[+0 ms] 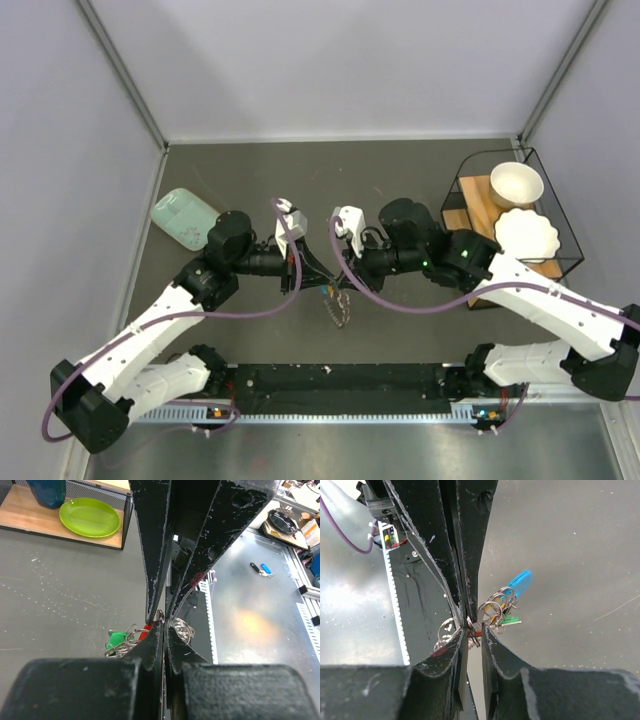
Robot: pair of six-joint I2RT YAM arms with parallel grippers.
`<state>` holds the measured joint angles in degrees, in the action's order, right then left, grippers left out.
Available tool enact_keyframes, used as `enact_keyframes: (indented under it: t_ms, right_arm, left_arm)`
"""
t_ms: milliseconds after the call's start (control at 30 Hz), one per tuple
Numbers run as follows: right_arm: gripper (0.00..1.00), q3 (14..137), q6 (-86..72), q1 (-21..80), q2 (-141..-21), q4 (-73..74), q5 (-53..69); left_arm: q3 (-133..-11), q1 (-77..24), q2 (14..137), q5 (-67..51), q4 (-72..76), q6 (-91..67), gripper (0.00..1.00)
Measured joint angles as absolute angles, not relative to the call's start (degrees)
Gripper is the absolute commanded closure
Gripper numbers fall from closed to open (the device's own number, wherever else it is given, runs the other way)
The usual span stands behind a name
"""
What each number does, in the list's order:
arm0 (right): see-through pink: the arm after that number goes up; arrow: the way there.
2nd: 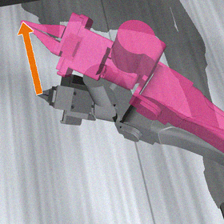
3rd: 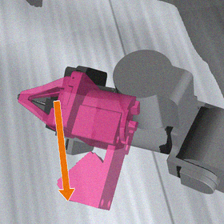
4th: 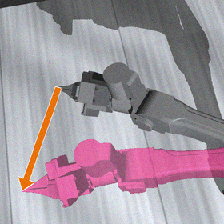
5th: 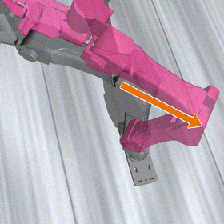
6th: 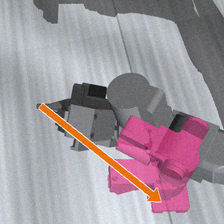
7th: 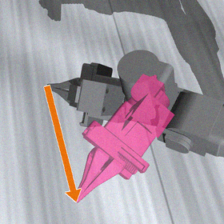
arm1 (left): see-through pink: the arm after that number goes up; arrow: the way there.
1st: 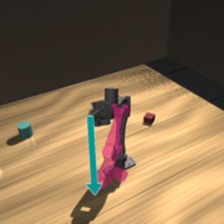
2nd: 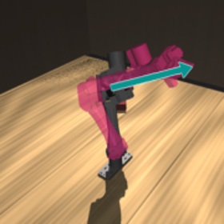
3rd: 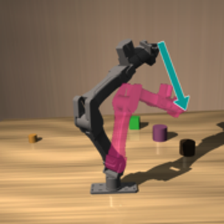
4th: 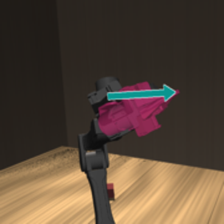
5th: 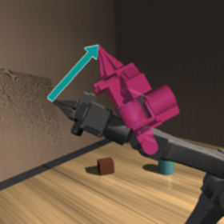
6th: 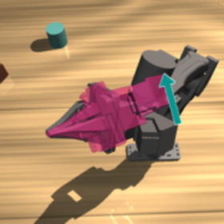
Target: Remove the keys from the keyring
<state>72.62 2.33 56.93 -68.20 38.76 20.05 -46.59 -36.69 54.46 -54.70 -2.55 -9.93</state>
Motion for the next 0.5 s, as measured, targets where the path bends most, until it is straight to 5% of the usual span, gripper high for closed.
enact_keyframes:
  t_ms: [233, 333, 500]
  right_arm:
    - [0.83, 70.8, 2.3, 56.9, -67.6, 37.2, 19.6]
    - [1.0, 69.8, 2.3, 56.9, -67.4, 36.8, 19.2]
    - [1.0, 68.9, 1.8, 56.9, -66.6, 35.9, 19.1]
  left_arm:
    - [-45.9, -36.3, 53.2, -53.7, -0.5, -10.8, 1.0]
    - [-45.4, -35.9, 52.1, -53.5, 0.9, -11.5, 1.0]
    - [-45.1, -35.7, 51.8, -53.5, 3.6, -12.6, 1.0]
